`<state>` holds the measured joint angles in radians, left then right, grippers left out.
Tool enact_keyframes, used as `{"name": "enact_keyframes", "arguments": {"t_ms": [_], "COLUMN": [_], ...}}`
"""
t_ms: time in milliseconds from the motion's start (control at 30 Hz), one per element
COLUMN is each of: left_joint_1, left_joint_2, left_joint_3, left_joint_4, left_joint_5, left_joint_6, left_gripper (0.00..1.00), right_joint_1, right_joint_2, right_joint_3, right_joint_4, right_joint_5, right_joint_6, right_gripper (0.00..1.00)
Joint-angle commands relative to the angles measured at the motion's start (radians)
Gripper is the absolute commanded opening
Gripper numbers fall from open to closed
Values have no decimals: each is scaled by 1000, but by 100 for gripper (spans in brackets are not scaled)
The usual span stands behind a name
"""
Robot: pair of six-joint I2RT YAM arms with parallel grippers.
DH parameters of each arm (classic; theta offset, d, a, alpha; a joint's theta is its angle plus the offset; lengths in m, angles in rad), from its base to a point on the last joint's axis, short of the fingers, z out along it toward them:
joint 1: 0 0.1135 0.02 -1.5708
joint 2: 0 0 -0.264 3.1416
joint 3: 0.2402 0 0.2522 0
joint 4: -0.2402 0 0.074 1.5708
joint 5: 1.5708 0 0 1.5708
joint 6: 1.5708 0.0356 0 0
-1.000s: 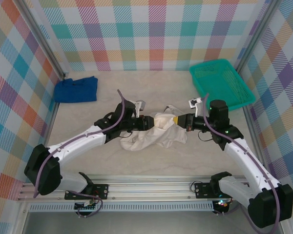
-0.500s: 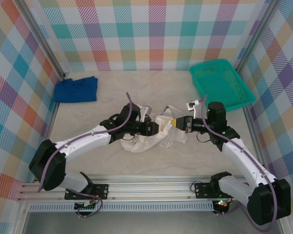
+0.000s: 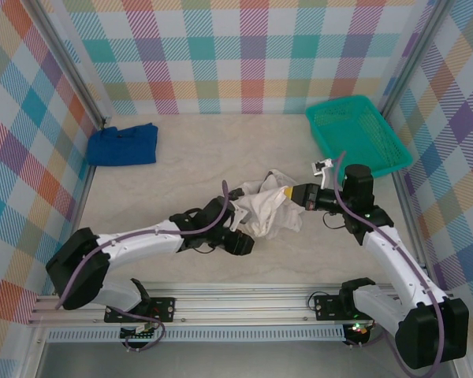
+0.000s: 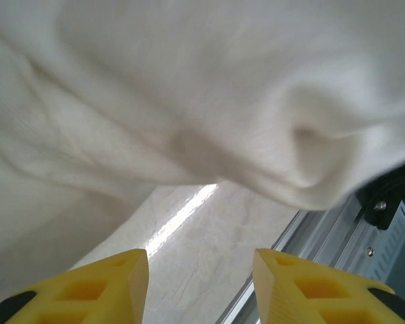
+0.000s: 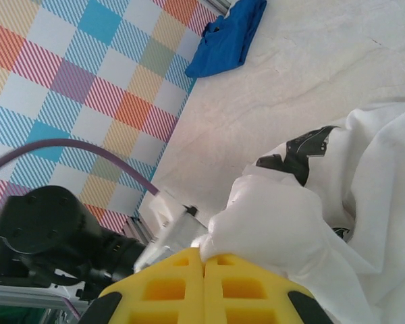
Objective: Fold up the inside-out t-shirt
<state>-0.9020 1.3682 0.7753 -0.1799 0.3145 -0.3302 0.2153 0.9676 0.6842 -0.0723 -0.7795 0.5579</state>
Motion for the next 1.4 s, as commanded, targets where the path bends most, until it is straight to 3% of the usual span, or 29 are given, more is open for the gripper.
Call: {"name": "enact_keyframes", "arguments": {"t_ms": [0,200,467,533,633,733,867,1000,1100,1200,1367], "left_joint_1": [-3,-4,-9,-9,-3,64,241,319,348,351,255], "left_joint_2": [-80,-70,59,88,87,-11,-155,-201,-212,-173,-83], "left_joint_3": [27,79,161,185,206,158,8,-19,-8,31,95], "left_joint_4": [38,108,126,126,106,130,367,300,159,-27,-194], "left_joint_5": [-65,-74,-17,-13,-23,120,414,506,398,88,-248], "left_joint_6": [22,6,31,44,56,30,-200,-207,-140,-98,-30], "left_gripper": [47,48,46,38,10,0,0,0,0,0,21], "right_joint_1": [-4,-3,-4,-4,-3,-4,12,48,52,73,182], "right_joint_2": [-8,-5,8,4,-9,-30,-33,-4,8,20,63], "right_joint_3": [-10,-15,-20,-18,-3,44,27,10,2,-9,-51], "right_joint_4": [7,14,32,32,-28,-202,-205,-157,-122,-61,165], "right_joint_5": [-25,-40,-41,-39,-10,77,61,58,45,11,-15], "right_joint_6": [-19,-24,-14,-12,-62,-201,-236,-219,-198,-171,-48], "right_gripper": [0,0,0,0,0,0,0,0,0,0,0]}}
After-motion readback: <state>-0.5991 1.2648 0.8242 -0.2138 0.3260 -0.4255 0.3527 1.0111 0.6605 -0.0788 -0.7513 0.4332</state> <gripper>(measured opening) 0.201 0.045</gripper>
